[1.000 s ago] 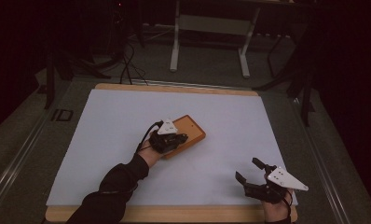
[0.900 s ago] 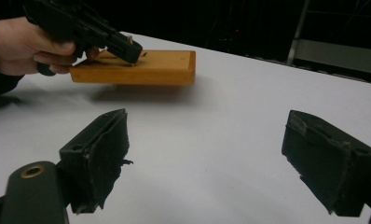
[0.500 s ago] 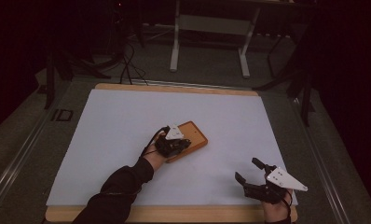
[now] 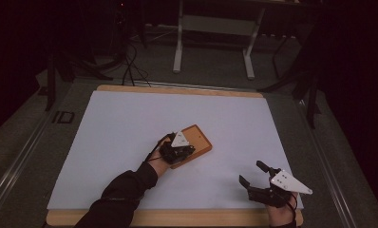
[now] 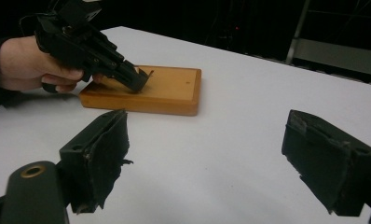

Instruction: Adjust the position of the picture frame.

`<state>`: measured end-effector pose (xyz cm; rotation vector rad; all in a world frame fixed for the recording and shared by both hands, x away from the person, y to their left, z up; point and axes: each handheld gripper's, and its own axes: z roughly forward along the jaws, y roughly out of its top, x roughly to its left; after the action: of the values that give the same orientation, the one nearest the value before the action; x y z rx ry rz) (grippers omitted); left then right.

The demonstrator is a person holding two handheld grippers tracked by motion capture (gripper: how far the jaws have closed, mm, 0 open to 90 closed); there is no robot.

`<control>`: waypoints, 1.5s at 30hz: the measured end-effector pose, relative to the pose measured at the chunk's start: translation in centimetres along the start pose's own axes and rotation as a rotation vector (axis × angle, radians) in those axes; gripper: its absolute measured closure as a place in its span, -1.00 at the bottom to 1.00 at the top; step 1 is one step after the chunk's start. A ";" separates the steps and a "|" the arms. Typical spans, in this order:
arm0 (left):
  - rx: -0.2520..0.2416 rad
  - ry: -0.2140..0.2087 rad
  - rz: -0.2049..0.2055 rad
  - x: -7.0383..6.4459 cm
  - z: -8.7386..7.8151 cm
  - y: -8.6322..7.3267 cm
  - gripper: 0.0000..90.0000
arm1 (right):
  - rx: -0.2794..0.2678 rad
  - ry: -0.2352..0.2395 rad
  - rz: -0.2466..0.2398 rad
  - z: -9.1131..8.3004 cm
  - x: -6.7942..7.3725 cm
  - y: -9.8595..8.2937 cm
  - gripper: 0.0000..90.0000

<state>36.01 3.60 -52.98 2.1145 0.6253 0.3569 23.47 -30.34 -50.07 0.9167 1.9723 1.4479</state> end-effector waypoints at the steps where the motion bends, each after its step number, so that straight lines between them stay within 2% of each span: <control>1: 0.000 0.000 0.000 0.0 0.0 0.0 0.88 | 0.000 0.000 0.000 0.0 0.0 0.0 -0.69; 6: 0.010 -0.003 0.018 0.0 0.0 0.1 0.88 | 0.001 0.002 0.000 0.0 0.0 0.0 -0.69; 8: 0.014 -0.014 0.011 0.0 -0.1 0.2 0.87 | 0.001 0.001 0.000 0.0 0.0 0.0 -0.69; 10: 0.018 -0.018 0.020 -0.1 -0.3 0.3 0.74 | 0.001 -0.001 0.000 0.0 0.0 0.0 -0.69; 14: -0.003 -0.032 0.020 -0.1 -1.7 0.3 0.58 | 0.003 0.002 0.002 0.0 0.0 0.0 -0.69; 17: -0.031 -0.035 0.021 0.1 -3.4 0.1 0.56 | 0.002 0.004 0.001 0.0 0.0 0.0 -0.69; 18: -0.034 -0.028 0.023 0.3 -4.0 0.0 0.57 | 0.001 0.004 0.004 0.0 0.0 0.0 -0.69; 21: -0.042 0.002 -0.005 1.5 -5.4 -0.5 0.58 | 0.002 0.004 0.004 0.1 0.0 0.0 -0.69; 23: -0.045 0.041 -0.039 2.5 -6.0 -0.9 0.60 | 0.002 0.005 0.001 0.1 0.1 0.0 -0.67; 24: -0.040 0.062 -0.050 3.1 -6.3 -1.1 0.70 | -0.002 0.008 -0.003 0.1 0.1 0.0 -0.67; 25: -0.037 0.088 -0.075 3.9 -6.4 -1.3 0.72 | -0.002 0.007 -0.005 0.1 0.2 0.0 -0.67; 26: -0.028 0.110 -0.095 4.7 -6.5 -1.6 0.82 | -0.001 0.009 -0.003 0.1 0.2 0.0 -0.67; 27: -0.028 0.137 -0.103 5.1 -6.5 -1.8 0.89 | -0.002 0.010 -0.003 0.1 0.2 0.0 -0.67; 28: -0.019 0.143 -0.117 5.6 -6.4 -2.0 0.97 | -0.001 0.009 -0.004 0.1 0.2 0.0 -0.67; 30: 0.001 0.175 -0.128 6.3 -6.0 -2.4 0.99 | -0.003 0.007 -0.002 0.2 0.1 0.0 -0.67; 33: 0.013 0.189 -0.138 7.0 -5.7 -2.8 1.00 | -0.002 0.006 0.000 0.2 0.1 0.0 -0.67; 34: 0.026 0.195 -0.151 7.7 -5.3 -3.1 1.00 | -0.003 0.006 -0.001 0.1 0.1 0.0 -0.67; 38: 0.053 0.204 -0.171 8.3 -4.8 -3.6 1.00 | -0.001 0.006 0.002 0.1 0.1 0.0 -0.67; 45: 0.084 0.197 -0.154 8.4 -4.7 -3.9 1.00 | 0.001 0.010 0.004 0.2 0.1 -0.1 -0.67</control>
<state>39.65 13.36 -53.31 2.1098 0.9270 0.4624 23.52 -30.19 -50.17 0.9161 1.9799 1.4570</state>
